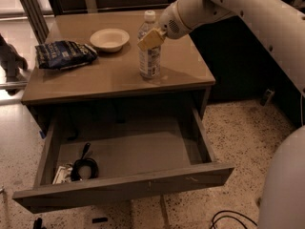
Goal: Pick blue plastic bottle from top drawer and place on counter
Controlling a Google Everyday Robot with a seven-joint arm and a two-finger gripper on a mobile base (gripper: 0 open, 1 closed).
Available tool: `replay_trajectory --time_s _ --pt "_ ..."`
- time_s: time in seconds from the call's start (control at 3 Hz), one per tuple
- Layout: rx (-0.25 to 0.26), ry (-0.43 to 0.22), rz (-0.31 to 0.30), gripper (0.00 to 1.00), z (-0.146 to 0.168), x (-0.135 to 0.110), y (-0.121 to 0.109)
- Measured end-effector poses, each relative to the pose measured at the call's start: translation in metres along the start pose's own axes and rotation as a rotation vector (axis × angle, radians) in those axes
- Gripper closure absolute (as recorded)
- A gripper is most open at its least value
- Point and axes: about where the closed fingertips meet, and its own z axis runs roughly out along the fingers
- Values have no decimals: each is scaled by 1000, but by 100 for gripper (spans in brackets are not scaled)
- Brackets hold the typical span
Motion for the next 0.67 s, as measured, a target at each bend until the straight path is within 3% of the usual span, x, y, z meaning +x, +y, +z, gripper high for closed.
replay_trajectory --time_s 0.33,0.67 --pt "0 0 0 34 0 0 0" --pt "0 0 0 3 0 0 0"
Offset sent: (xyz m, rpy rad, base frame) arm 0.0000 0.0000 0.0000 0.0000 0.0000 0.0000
